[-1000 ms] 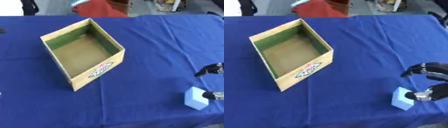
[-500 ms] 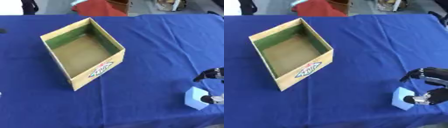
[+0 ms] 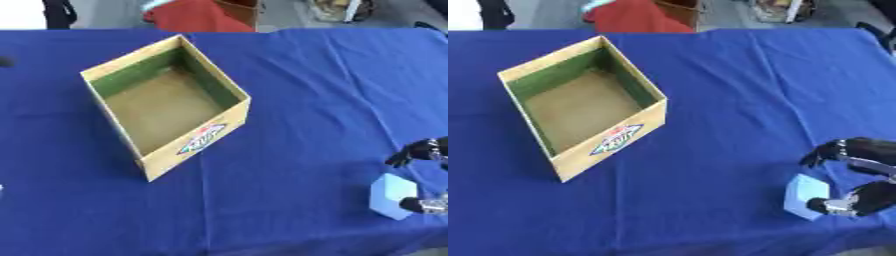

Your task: Pick up objects on the table and place them in the box.

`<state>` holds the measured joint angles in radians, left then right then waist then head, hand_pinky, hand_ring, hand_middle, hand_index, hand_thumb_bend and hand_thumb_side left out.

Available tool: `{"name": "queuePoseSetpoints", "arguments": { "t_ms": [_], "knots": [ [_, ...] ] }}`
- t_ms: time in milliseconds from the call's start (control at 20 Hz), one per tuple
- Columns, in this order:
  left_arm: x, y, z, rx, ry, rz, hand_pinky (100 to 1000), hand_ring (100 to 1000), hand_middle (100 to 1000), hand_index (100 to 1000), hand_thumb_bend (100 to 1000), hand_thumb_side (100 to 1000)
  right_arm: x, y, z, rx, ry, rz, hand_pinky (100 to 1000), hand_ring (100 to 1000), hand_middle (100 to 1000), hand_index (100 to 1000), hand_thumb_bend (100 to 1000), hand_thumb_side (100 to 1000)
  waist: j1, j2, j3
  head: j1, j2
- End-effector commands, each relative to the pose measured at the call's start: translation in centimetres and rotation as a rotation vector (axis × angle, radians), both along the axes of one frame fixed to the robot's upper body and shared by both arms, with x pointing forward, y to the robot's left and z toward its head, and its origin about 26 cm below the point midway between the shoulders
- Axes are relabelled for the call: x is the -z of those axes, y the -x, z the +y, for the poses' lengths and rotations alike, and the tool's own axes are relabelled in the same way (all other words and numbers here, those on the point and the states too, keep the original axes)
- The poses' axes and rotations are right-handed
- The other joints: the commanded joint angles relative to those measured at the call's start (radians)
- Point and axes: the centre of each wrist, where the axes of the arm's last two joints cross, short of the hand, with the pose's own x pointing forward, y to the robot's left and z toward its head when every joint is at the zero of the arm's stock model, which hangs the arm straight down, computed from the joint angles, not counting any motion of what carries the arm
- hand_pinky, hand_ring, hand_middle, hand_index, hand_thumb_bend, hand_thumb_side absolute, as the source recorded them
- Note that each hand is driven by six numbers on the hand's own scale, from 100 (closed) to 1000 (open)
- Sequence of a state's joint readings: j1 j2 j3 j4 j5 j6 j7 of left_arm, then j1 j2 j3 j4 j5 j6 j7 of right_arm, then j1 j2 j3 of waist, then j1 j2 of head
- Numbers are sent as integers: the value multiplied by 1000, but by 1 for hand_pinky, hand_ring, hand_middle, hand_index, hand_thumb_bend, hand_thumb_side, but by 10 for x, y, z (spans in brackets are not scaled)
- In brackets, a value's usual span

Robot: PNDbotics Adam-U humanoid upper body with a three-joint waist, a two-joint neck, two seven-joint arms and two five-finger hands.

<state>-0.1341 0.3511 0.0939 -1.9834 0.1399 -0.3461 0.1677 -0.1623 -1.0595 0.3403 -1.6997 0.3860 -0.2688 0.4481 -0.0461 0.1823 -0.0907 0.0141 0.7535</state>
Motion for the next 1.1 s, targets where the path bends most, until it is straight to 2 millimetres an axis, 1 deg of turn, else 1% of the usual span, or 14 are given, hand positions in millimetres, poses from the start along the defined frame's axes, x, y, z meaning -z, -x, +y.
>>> {"name": "queuePoseSetpoints", "arguments": {
  "t_ms": [50,300,450,550,650,800,850,950,1050,1100],
  "knots": [
    [-9,1,0,15,-22,-26,589,818,683,734,171,940,-5,-1,-4,22,23,-9,787,787,758,916,430,750,2,-10,1,-3,-1],
    [-9,1,0,17,-24,-24,589,819,683,733,170,941,-2,-1,-2,27,26,10,733,768,763,921,449,779,4,-7,2,-4,-1],
    [-9,1,0,17,-25,-24,589,819,683,733,170,941,-1,-1,0,28,25,13,701,738,756,918,455,784,5,-6,2,-3,0],
    [-9,1,-1,18,-24,-24,589,819,683,732,170,941,0,-1,1,36,29,7,690,733,753,916,451,763,5,-5,3,-3,-1],
    [-9,0,-1,20,-24,-24,589,819,683,732,170,941,1,-1,1,42,31,6,643,711,743,914,446,743,5,-5,4,-4,-1],
    [-9,0,-1,22,-25,-22,589,820,683,732,170,942,4,0,1,54,28,12,557,658,715,907,427,679,5,-5,6,-4,-1],
    [-9,0,-1,22,-26,-21,589,820,683,732,170,942,4,0,1,58,29,14,539,643,707,904,436,661,5,-5,6,-4,-1],
    [-9,0,-1,23,-27,-20,589,820,683,731,170,943,4,0,1,63,35,13,475,593,674,893,416,636,5,-4,7,-5,0],
    [-9,0,-2,26,-28,-19,589,821,683,731,170,943,5,0,1,65,41,13,424,573,643,884,410,615,5,-4,7,-5,-1],
    [-9,0,-2,27,-29,-19,589,821,683,731,171,942,5,0,2,66,40,7,399,558,611,876,394,585,5,-4,7,-5,-1]
  ]
}}
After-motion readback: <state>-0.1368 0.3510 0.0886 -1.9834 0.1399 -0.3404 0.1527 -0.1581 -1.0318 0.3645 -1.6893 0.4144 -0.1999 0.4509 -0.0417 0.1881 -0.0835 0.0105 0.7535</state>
